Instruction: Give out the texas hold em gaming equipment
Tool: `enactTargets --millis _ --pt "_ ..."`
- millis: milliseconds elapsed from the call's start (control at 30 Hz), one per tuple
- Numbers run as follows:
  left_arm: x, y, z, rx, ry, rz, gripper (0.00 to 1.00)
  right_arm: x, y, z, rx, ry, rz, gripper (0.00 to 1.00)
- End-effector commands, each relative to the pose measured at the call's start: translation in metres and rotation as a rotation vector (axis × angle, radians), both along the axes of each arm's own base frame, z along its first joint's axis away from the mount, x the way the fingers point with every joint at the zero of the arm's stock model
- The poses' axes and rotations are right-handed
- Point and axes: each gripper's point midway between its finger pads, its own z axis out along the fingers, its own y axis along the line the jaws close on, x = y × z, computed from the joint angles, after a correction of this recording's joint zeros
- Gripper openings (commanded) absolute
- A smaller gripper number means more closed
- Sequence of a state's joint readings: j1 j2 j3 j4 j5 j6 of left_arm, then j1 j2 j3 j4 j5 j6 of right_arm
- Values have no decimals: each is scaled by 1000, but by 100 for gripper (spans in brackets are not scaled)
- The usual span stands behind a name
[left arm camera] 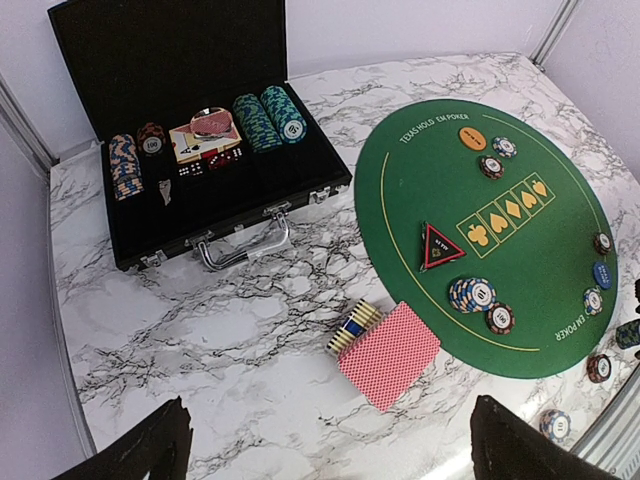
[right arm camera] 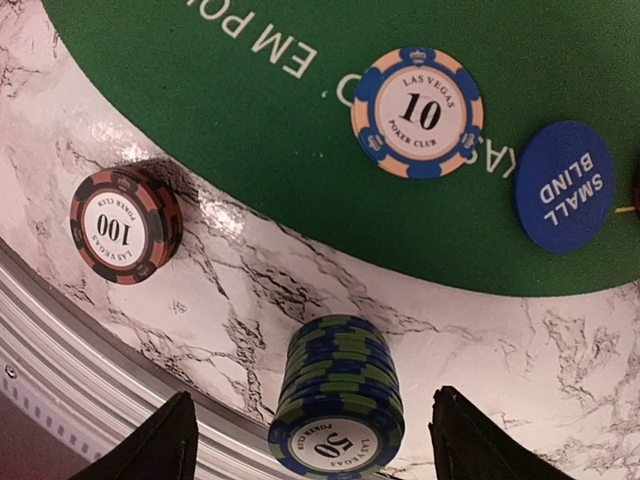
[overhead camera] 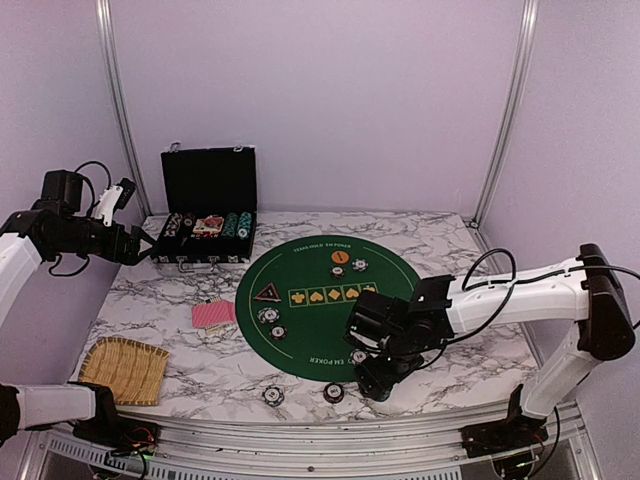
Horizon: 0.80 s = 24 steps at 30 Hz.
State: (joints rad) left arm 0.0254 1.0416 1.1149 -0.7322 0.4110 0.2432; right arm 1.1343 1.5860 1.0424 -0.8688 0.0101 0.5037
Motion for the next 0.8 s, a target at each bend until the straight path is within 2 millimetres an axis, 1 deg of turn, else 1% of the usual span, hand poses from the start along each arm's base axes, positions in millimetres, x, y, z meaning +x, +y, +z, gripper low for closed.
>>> enactTargets --millis 0,100,367,700,767 --pt "-4 -1 0 -12 18 -2 99 4 5 -8 -2 -18 10 77" --pt "-4 -2 1 -14 16 -4 99 5 4 -11 -12 -19 11 72" --pt "-2 -2 2 -16 17 -2 99 6 3 -10 -15 -28 10 58" --pt "-3 -2 3 -16 14 -3 99 8 4 -1 -4 -42 4 38" --pt "-3 -2 3 -18 13 -2 99 8 4 2 -3 -44 3 36"
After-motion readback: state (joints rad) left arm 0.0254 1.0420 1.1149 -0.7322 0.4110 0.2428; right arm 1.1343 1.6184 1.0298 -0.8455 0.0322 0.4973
